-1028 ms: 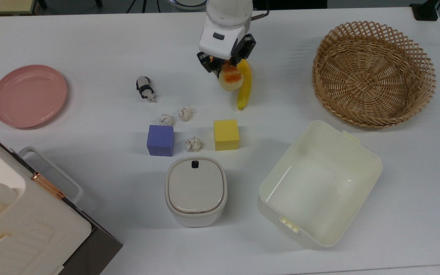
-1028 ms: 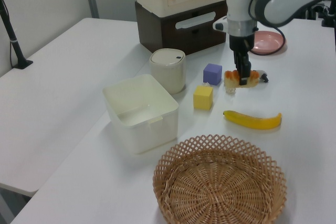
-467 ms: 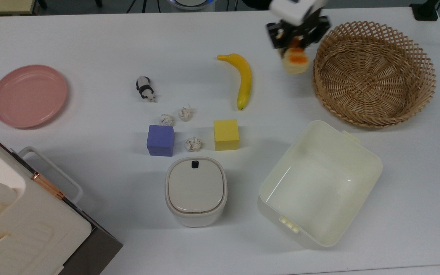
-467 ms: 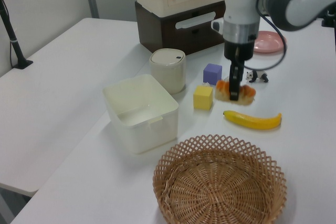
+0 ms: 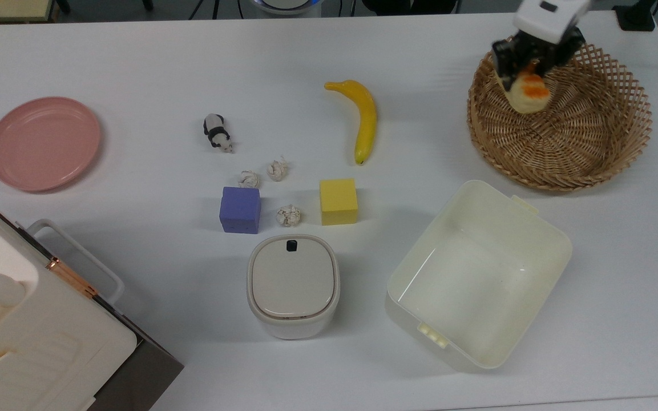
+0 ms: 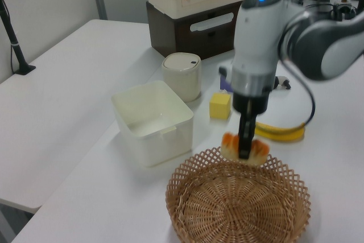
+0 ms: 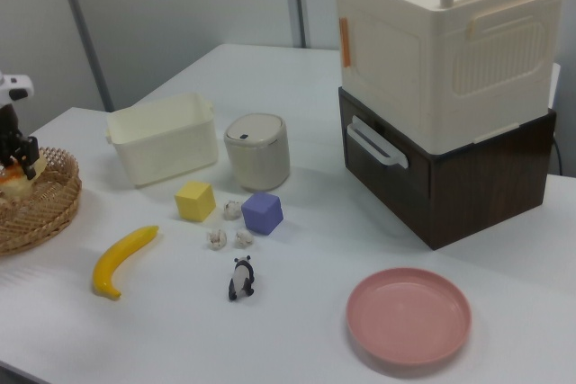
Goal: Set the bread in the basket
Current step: 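Lower the bread roll into the basket and open the gripper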
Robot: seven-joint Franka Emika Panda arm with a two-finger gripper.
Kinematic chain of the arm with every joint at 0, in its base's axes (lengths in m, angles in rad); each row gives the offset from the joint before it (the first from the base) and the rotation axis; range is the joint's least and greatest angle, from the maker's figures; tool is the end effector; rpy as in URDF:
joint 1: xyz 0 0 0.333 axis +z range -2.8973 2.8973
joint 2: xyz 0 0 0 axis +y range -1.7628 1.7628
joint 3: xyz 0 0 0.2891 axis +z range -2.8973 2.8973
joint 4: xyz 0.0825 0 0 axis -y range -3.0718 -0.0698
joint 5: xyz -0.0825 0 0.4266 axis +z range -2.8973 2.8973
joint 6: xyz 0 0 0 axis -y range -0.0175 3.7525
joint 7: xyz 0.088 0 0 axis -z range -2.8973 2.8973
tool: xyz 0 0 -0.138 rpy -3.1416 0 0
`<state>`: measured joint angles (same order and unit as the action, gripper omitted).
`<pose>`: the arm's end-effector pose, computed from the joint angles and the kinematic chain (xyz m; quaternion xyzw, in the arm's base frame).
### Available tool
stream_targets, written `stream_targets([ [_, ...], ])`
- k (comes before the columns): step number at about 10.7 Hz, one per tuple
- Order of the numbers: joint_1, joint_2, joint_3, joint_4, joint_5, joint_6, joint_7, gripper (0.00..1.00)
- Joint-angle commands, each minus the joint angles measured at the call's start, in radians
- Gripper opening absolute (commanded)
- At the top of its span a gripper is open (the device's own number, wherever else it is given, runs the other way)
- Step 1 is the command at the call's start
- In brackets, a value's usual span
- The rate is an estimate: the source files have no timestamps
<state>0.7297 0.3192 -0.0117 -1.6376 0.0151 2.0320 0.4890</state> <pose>0.5211 0.4576 0.3664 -0.9930 -0.1114 -0.0281 0.0255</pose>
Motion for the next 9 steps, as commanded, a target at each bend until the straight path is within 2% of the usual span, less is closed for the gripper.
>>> stream_targets([
  [1,0.068,0.090,-0.016,0.056,-0.027,0.109,0.013,0.74],
  [2,0.080,0.089,-0.016,0.056,-0.032,0.109,0.011,1.00],
  [7,0.066,0.066,-0.027,0.061,-0.067,0.079,0.005,1.00],
  [9,0.016,0.038,-0.031,0.061,-0.087,0.048,0.002,1.00],
])
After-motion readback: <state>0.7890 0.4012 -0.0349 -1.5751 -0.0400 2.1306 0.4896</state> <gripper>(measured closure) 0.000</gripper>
